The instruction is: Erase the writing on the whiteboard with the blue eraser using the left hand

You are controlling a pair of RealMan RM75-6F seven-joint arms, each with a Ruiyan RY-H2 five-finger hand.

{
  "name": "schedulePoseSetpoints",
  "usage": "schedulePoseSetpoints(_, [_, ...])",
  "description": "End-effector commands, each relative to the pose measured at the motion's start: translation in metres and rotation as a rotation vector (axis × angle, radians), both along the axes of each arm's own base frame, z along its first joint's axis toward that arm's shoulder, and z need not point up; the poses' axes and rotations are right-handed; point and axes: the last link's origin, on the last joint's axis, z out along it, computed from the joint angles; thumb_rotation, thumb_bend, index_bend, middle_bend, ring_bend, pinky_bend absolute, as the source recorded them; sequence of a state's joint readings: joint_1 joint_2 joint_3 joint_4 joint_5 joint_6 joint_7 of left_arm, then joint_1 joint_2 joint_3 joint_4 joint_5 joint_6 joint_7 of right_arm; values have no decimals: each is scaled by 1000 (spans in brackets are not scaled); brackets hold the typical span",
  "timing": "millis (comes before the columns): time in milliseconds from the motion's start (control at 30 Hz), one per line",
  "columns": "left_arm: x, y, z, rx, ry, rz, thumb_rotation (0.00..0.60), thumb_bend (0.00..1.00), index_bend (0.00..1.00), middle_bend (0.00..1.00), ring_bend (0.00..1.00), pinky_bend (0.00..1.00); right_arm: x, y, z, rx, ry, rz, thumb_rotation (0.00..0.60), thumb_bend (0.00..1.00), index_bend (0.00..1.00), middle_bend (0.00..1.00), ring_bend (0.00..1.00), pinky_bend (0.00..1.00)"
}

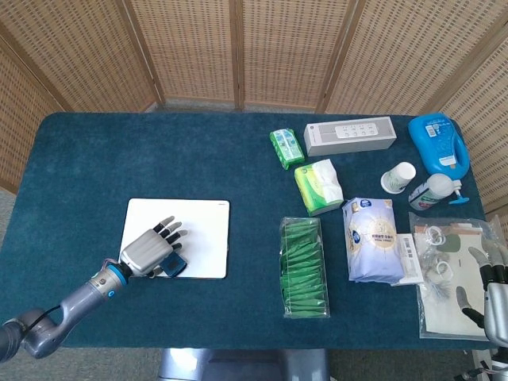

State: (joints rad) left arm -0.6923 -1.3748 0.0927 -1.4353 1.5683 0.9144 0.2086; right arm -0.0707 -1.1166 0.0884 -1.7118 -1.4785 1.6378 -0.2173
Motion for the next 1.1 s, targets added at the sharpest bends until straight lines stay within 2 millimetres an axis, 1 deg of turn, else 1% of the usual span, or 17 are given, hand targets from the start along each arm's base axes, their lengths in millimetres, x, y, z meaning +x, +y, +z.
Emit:
schedulePoseSetpoints(33, [13,-10,3,-31,-69,-16,600,307,709,181,0,0,0,0,-1,0,-1,2,600,349,171,105,0,57])
schedulePoseSetpoints(133, [28,-17,10,-30,-141,-67,600,306,707,181,0,0,1,-1,0,-1,0,4,600,350,172,105,0,56])
schedulePoseSetpoints(267, [42,-22,20,-24,-199,-115,600,307,704,181,0,0,1,-1,0,-3,-1,5,600,350,171,105,0,57])
schedulePoseSetpoints(367, [46,-21,25,-7,-211,-124,600,307,701,180,0,0,0,0,0,-4,-4,5,600,349,171,105,0,57])
schedulePoseSetpoints(467, [48,-16,34,38,-228,-118,600,308,701,178,0,0,-2,1,1,-8,-8,2,600,350,171,105,0,56])
schedulePoseSetpoints(667, [43,-9,47,106,-237,-76,600,307,697,175,0,0,-6,2,1,-10,-17,-1,600,351,171,105,0,56])
schedulePoseSetpoints(867, [30,-8,57,150,-215,-31,600,307,695,170,0,0,-8,-1,-3,5,-30,6,600,349,171,105,0,57])
schedulePoseSetpoints(933, [25,-8,60,164,-210,-15,600,307,693,169,0,0,-8,-3,-5,9,-32,9,600,349,171,105,0,56])
schedulePoseSetpoints(967, [17,-7,65,187,-201,12,600,307,692,168,0,0,-8,-4,-7,17,-36,11,600,349,171,105,0,56])
schedulePoseSetpoints(1033, [10,-7,69,206,-193,38,600,307,691,168,0,0,-8,-6,-9,25,-38,14,600,350,170,105,0,56])
schedulePoseSetpoints(1100, [6,-6,70,213,-187,46,600,307,691,167,0,0,-8,-7,-10,30,-38,15,600,349,170,105,0,56])
